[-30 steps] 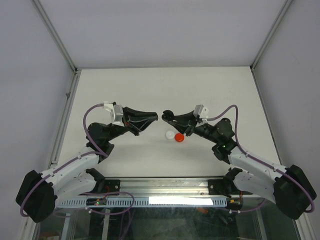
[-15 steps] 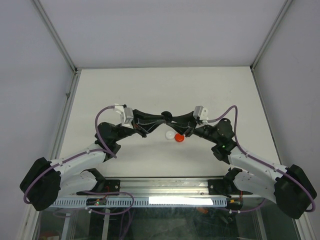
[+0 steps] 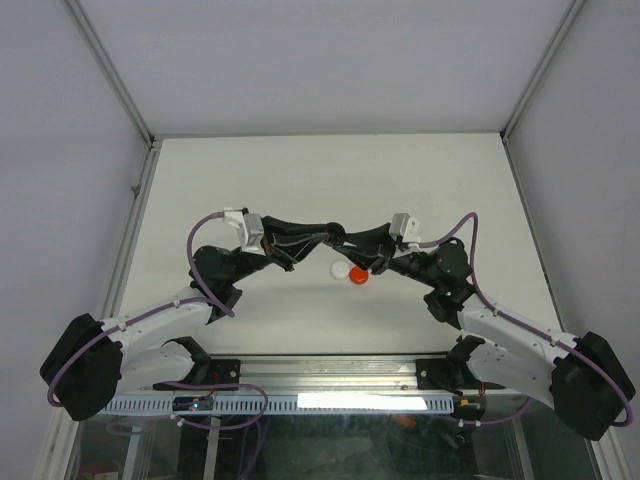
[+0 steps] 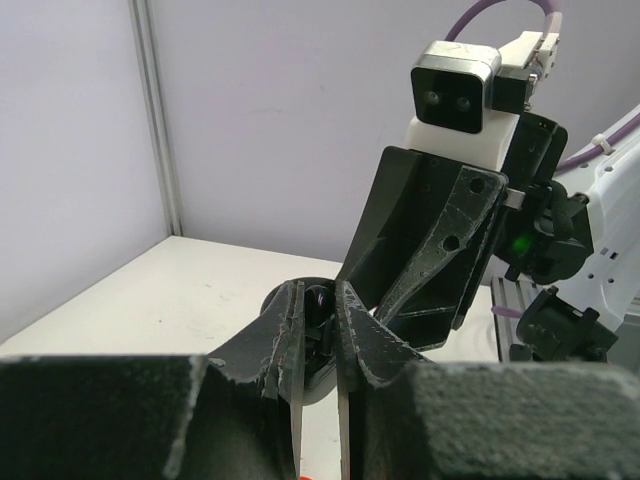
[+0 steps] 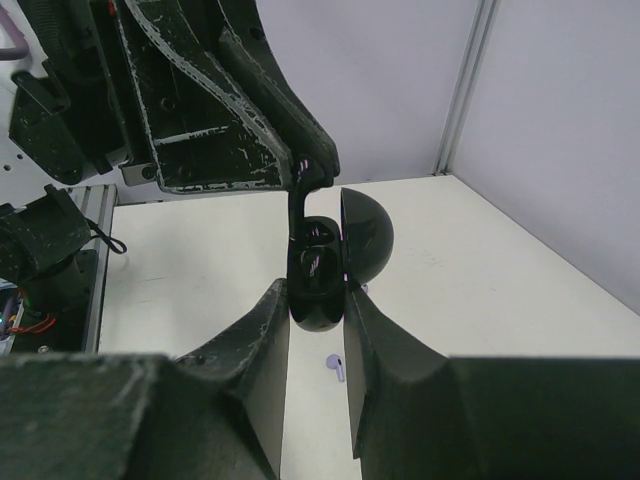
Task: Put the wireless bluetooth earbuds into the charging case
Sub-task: Place the earbud in the charging case.
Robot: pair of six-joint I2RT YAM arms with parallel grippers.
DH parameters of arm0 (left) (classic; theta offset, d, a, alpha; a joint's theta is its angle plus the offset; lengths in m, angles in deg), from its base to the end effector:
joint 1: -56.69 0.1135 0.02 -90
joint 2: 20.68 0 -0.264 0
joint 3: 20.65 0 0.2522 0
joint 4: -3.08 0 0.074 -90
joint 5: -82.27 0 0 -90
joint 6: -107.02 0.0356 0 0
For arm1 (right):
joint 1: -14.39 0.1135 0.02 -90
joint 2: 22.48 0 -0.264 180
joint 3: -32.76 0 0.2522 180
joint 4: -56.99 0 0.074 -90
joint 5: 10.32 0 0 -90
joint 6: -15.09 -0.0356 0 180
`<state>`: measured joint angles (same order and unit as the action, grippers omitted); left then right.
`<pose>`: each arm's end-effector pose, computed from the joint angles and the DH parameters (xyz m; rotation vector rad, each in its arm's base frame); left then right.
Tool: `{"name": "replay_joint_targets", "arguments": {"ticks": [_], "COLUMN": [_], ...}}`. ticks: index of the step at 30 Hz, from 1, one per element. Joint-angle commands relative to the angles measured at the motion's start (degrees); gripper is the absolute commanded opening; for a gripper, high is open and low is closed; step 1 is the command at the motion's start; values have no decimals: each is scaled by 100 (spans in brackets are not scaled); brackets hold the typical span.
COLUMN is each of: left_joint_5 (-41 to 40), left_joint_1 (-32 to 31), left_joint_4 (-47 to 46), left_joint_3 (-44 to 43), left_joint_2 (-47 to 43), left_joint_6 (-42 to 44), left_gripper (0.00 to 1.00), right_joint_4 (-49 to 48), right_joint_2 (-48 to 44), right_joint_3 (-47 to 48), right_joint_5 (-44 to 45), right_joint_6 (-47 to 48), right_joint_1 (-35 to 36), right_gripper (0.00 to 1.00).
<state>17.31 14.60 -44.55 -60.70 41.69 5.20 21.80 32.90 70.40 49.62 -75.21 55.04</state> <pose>0.1583 -0.1633 0.2970 0.7023 1.0235 -1.0703 0.1479 0.1505 0.2853 -0.8845 1.0440 0.9357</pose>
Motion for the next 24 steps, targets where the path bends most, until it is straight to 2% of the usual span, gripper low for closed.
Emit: {"name": "replay_joint_targets", "arguments": {"ticks": [1,24], "left_joint_5": [-53,-1], "left_joint_1": [-51,-60], "left_joint_4": [-388,-372], "left_joint_3": [-7,154], "left_joint_2": [-73,89], "left_joint_6": [127,-138], "left_gripper": [3,3], "right_joint_4": [-454,-569], "right_joint_2": [-88,-194], "right_joint_3": [137,81], "right_joint_5": [-61,10], "right_joint_6": [25,-23], "right_joint_1": [31,31], "right_gripper": [0,0]}}
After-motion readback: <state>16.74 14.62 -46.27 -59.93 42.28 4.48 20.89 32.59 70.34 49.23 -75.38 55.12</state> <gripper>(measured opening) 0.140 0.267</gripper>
